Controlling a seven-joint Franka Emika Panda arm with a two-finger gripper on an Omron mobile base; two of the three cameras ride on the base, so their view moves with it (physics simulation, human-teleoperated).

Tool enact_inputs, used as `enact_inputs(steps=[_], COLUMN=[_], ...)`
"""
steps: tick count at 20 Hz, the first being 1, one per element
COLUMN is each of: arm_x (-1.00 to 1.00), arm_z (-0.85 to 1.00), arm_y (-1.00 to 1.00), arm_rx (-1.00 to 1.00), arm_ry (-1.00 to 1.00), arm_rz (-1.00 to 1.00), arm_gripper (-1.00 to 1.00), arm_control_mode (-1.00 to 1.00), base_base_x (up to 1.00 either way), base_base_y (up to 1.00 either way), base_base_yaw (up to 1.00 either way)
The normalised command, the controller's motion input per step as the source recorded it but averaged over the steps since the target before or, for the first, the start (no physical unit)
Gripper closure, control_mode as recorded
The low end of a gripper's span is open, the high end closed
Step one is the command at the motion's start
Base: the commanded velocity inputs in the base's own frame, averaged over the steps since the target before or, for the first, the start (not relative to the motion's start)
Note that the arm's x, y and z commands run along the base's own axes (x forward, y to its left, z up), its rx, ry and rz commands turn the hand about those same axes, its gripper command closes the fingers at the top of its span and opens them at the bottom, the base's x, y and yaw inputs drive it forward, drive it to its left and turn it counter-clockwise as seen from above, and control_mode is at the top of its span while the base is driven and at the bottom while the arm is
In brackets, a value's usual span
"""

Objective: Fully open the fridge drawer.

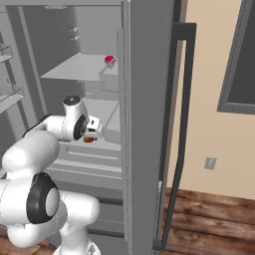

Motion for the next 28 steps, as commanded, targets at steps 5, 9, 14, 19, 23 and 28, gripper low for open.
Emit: enact_inputs(steps=[5,9,14,19,23,28], arm_x=[0.31,0.26,0.21,0.21,0.27,0.29], arm_z=[0.02,0.00,0.00,-0.06,-0.10,-0.10], arm_y=[0.00,0.00,0.00,0.00,0.00,0.00], arm_rx=[0.00,0.00,0.00,0.00,0.00,0.00], arm_ry=[0.00,0.00,0.00,0.00,0.00,0.00], arm_rz=[0.00,0.00,0.00,0.00,0.00,0.00], arm_gripper=[-1.00,-1.00,-1.00,-1.00,-1.00,-1.00], arm_control_mode=[-1.00,-1.00,-1.00,-1.00,-1.00,-1.00], base_base_x=[0.00,0.00,0.00,0.00,0.00,0.00], base_base_y=[0.00,0.00,0.00,0.00,0.00,0.00], base_base_yaw=[0.00,0.00,0.00,0.00,0.00,0.00])
